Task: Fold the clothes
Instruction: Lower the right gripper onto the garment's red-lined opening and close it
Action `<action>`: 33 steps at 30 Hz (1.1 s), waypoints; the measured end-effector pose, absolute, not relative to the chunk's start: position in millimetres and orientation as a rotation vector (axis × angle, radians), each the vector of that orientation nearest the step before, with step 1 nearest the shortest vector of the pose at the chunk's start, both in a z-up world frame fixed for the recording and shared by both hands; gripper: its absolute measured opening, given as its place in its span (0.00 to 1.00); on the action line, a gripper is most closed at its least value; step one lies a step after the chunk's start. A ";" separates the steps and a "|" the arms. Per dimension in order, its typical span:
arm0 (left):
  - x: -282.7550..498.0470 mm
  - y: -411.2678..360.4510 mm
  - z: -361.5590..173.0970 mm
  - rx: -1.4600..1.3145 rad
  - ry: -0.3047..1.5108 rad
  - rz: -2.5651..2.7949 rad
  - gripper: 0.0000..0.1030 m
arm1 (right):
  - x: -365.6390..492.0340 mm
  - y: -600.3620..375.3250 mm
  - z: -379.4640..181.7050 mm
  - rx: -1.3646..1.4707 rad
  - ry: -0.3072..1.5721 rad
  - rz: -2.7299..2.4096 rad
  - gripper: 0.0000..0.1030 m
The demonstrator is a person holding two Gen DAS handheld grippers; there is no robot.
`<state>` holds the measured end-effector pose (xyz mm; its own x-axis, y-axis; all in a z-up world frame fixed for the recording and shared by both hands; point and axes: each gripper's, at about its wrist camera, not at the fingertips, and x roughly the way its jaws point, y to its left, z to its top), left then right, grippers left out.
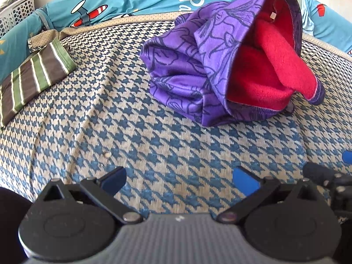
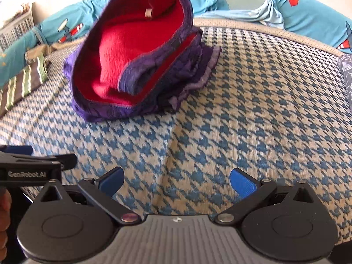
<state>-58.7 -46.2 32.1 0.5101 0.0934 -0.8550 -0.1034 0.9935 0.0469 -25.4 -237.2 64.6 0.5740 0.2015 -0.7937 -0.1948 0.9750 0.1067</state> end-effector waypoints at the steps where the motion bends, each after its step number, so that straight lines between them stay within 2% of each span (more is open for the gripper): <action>1: -55.6 -44.2 33.4 -0.009 1.027 0.119 1.00 | -24.0 -238.7 67.4 0.018 0.918 0.241 1.00; 11: -0.5 -8.7 65.5 -0.006 0.955 0.107 1.00 | 13.8 -251.2 93.5 0.096 0.847 0.303 1.00; 18: 34.3 -0.4 89.4 -0.024 0.889 0.115 1.00 | 48.8 -265.7 112.6 0.194 0.724 0.334 1.00; 22: 58.6 7.9 86.9 -0.031 0.874 0.125 1.00 | 68.7 -270.2 115.7 0.285 0.694 0.353 1.00; 33: 103.3 32.8 72.7 -0.152 0.883 0.142 1.00 | 112.4 -259.0 111.2 0.290 0.677 0.314 1.00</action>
